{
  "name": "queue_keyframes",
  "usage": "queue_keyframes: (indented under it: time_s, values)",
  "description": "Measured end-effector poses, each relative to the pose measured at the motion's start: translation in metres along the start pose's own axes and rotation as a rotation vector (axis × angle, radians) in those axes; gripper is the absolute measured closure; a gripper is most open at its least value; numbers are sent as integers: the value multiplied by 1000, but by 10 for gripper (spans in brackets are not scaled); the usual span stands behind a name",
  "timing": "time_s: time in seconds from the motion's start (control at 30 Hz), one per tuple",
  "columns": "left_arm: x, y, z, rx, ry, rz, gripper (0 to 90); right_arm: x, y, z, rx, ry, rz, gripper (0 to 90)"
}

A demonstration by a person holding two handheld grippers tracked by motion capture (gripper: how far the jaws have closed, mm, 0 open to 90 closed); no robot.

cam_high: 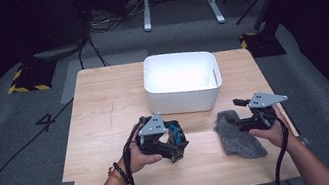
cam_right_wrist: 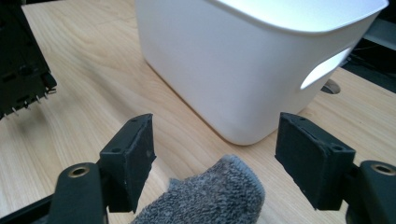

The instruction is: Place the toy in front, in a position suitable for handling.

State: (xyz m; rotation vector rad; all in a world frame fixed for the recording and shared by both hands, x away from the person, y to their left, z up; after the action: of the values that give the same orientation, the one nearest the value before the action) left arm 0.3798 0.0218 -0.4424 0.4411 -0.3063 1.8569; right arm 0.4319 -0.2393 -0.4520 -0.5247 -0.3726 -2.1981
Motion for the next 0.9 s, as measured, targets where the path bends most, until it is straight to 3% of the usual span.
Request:
queue_keyframes:
  time_s: [0.23,0.57,0.77,0.9]
  values:
    - [0,-3,-2,8,-2,5,256,8,11,17,-17,45,-56,283]
    - [-1,-7,-3,15,-6,0,256,18,30,65,-27,129,-124,283]
    - [-1,-8,-5,16,-10,2,256,10,41,76,-60,123,-128,282]
    - [-1,-8,-5,16,-13,3,256,-6,51,80,-69,77,-146,281]
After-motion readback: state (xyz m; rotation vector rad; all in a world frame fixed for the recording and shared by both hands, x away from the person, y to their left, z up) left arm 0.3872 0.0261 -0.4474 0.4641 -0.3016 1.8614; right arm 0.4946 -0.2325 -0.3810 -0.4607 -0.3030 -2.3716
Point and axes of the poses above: each handheld gripper's, and its own axes: x roughly backward along the jaws, z roughly out of its top, y roughly to its right, the point moved 7 cm from there along -x, roughly forward along the jaws, and after that the axes turned 3 degrees about z, right-handed, at the moved point
